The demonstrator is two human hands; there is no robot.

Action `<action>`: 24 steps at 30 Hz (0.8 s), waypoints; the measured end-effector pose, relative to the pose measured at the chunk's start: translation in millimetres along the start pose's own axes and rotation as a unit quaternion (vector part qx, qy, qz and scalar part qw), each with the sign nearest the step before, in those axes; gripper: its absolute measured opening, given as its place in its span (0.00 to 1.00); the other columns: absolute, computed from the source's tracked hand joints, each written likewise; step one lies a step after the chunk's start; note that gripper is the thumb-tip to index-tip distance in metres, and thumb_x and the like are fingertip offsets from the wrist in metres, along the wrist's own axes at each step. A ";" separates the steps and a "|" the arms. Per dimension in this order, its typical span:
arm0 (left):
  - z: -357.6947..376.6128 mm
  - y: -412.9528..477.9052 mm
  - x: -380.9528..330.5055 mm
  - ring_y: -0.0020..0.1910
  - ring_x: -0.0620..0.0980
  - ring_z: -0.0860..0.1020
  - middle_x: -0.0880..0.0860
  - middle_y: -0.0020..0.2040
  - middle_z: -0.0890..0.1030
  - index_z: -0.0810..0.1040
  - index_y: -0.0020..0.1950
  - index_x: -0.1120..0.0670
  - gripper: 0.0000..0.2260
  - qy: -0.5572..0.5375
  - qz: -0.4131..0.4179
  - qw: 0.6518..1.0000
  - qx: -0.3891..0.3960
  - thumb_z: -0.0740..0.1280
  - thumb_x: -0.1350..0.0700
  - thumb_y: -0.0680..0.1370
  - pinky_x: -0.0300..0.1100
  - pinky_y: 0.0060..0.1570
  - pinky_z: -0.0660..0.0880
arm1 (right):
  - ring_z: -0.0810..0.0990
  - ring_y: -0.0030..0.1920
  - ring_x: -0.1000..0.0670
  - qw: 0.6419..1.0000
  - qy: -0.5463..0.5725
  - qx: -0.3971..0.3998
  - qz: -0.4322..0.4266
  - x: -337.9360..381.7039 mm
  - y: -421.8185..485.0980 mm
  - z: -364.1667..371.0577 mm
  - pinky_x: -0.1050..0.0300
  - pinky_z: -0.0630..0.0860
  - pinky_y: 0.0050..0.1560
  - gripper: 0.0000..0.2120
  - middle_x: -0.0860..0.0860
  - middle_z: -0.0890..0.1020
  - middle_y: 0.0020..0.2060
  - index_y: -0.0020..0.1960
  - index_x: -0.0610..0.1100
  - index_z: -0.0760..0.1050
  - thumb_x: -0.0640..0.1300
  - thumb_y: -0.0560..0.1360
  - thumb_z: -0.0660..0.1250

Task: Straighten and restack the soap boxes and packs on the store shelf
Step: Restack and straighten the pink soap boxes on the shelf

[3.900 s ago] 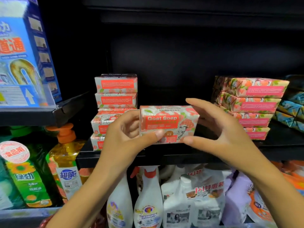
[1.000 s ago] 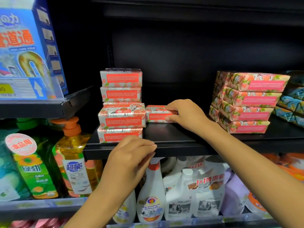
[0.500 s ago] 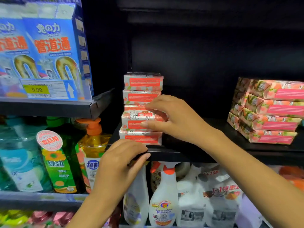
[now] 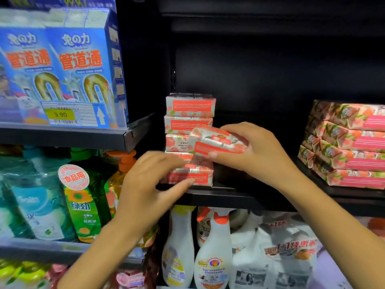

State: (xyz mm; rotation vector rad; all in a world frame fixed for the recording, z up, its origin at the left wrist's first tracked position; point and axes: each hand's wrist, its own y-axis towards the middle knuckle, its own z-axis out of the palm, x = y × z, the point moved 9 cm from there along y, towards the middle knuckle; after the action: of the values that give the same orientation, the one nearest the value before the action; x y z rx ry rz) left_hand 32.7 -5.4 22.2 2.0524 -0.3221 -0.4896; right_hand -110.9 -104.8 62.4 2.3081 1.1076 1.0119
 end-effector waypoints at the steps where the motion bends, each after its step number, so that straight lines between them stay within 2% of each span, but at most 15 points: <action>1: 6.2 8.9 4.2 0.54 0.48 0.77 0.49 0.52 0.81 0.81 0.55 0.54 0.20 0.020 -0.014 0.999 0.043 0.71 0.42 0.70 0.42 0.54 0.74 | 0.74 0.48 0.67 1.000 0.006 -0.024 0.008 -5.4 -4.7 -10.8 0.78 0.68 0.44 0.26 0.62 0.76 0.46 0.53 0.59 0.74 0.69 0.58 0.66; 3: 25.5 21.5 14.9 0.58 0.45 0.73 0.47 0.57 0.78 0.79 0.61 0.51 0.31 0.063 -0.053 0.986 0.147 0.65 0.31 0.67 0.40 0.56 0.70 | 0.72 0.48 0.70 0.998 0.006 -0.053 0.019 -15.6 -14.2 -27.9 0.80 0.66 0.43 0.28 0.64 0.75 0.46 0.53 0.59 0.72 0.69 0.57 0.65; 4: 33.4 24.1 18.8 0.59 0.43 0.71 0.45 0.59 0.77 0.77 0.63 0.49 0.35 0.074 -0.067 0.978 0.181 0.60 0.29 0.64 0.38 0.56 0.67 | 0.72 0.48 0.72 0.998 0.003 -0.061 0.024 -20.6 -18.8 -34.3 0.81 0.65 0.43 0.28 0.65 0.75 0.46 0.54 0.59 0.71 0.69 0.57 0.64; 6: 41.1 25.3 23.3 0.59 0.40 0.68 0.44 0.61 0.75 0.76 0.64 0.48 0.39 0.081 -0.071 0.973 0.202 0.56 0.27 0.61 0.35 0.56 0.64 | 0.71 0.48 0.73 0.997 -0.005 -0.068 0.034 -31.6 -27.7 -43.0 0.81 0.66 0.43 0.29 0.66 0.74 0.47 0.55 0.59 0.71 0.69 0.57 0.65; 11: 37.6 24.1 23.4 0.57 0.36 0.68 0.41 0.60 0.76 0.78 0.62 0.47 0.40 0.046 -0.066 0.973 0.214 0.59 0.27 0.58 0.34 0.56 0.65 | 0.71 0.48 0.74 0.995 -0.016 -0.073 0.063 -54.5 -42.0 -49.3 0.81 0.66 0.42 0.30 0.67 0.73 0.47 0.57 0.58 0.70 0.68 0.57 0.65; 14: 38.5 21.2 22.2 0.56 0.35 0.70 0.34 0.56 0.72 0.77 0.63 0.46 0.37 0.010 -0.079 0.969 0.233 0.63 0.29 0.59 0.29 0.54 0.66 | 0.71 0.48 0.72 0.995 -0.018 -0.070 0.069 -61.9 -39.5 -51.7 0.81 0.66 0.41 0.30 0.66 0.73 0.47 0.57 0.58 0.70 0.67 0.58 0.65; 15: 39.6 20.6 21.8 0.55 0.35 0.71 0.34 0.55 0.71 0.76 0.63 0.45 0.36 0.002 -0.081 0.968 0.238 0.64 0.30 0.59 0.30 0.54 0.67 | 0.72 0.48 0.71 0.995 -0.022 -0.067 0.067 -63.5 -36.4 -51.9 0.81 0.66 0.41 0.30 0.65 0.74 0.47 0.57 0.58 0.71 0.67 0.58 0.65; 19: 31.7 18.0 18.3 0.56 0.42 0.75 0.39 0.53 0.75 0.80 0.59 0.50 0.33 -0.020 -0.078 0.978 0.193 0.67 0.33 0.59 0.40 0.55 0.73 | 0.73 0.49 0.65 0.997 -0.043 -0.034 0.055 -70.7 -11.7 -43.4 0.76 0.68 0.43 0.31 0.59 0.75 0.50 0.62 0.52 0.73 0.64 0.61 0.69; 21: 24.5 14.3 12.6 0.54 0.42 0.76 0.38 0.52 0.76 0.81 0.57 0.51 0.31 -0.040 -0.064 0.984 0.159 0.70 0.35 0.59 0.40 0.52 0.74 | 0.74 0.49 0.60 0.998 -0.050 -0.009 0.049 -76.3 4.9 -35.6 0.72 0.68 0.44 0.30 0.56 0.76 0.51 0.63 0.50 0.73 0.59 0.64 0.72; 24: 15.5 10.6 6.0 0.54 0.40 0.76 0.39 0.54 0.77 0.81 0.55 0.51 0.30 -0.065 -0.046 0.989 0.126 0.75 0.34 0.60 0.35 0.50 0.75 | 0.74 0.51 0.58 0.997 -0.062 0.024 0.050 -89.2 26.7 -20.8 0.75 0.67 0.45 0.30 0.54 0.76 0.54 0.65 0.47 0.73 0.55 0.65 0.74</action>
State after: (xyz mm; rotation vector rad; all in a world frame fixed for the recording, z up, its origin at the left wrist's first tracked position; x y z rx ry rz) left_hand 30.5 -25.0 23.1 2.2928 -0.3850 -0.6704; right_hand -151.0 -190.9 53.0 2.4492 0.9858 0.8738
